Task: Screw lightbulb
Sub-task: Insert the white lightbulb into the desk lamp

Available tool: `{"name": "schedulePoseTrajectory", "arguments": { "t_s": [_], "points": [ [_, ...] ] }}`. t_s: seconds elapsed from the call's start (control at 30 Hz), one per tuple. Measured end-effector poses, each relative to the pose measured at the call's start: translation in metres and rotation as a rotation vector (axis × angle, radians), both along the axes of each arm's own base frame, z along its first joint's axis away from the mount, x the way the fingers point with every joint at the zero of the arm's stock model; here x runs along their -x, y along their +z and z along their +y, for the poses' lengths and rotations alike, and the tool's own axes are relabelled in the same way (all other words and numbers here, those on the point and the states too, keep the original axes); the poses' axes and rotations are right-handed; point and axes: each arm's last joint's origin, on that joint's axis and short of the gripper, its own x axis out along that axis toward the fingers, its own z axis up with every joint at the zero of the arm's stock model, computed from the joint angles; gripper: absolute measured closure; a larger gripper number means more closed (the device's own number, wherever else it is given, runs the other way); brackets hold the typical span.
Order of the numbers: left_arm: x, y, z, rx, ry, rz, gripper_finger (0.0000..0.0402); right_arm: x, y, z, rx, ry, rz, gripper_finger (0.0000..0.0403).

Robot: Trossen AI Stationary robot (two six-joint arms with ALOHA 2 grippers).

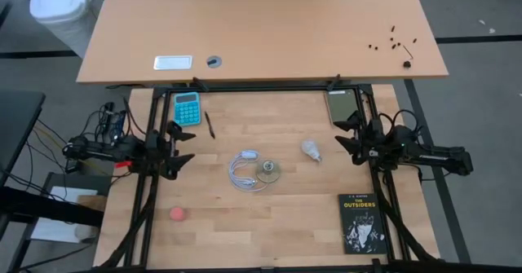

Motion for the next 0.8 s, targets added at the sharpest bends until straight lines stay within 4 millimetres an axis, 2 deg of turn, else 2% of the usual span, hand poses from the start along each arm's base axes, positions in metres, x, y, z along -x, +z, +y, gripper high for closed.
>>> {"name": "schedulePoseTrajectory", "arguments": {
  "t_s": [0.17,0.37,0.57,0.8],
  "points": [
    [0.0008,0.0018,0.0004,0.007,0.007,-0.021,0.0071,0.0003,0.0000,-0.0015,-0.091,-0.021,-0.020,0.0124],
    [0.0012,0.0014,0.0039,0.051,0.123,-0.011,0.0071,0.0008,0.0013,-0.0014,-0.092,-0.020,-0.035,0.0124],
    [0.0012,0.0011,0.0046,0.059,0.143,-0.008,0.0071,0.0010,0.0018,-0.0014,-0.092,-0.021,-0.041,0.0124],
    [0.0030,0.0042,0.0063,-0.010,0.230,-0.022,0.0071,0.0009,0.0015,-0.0016,-0.094,-0.027,-0.038,0.0124]
  ]
}}
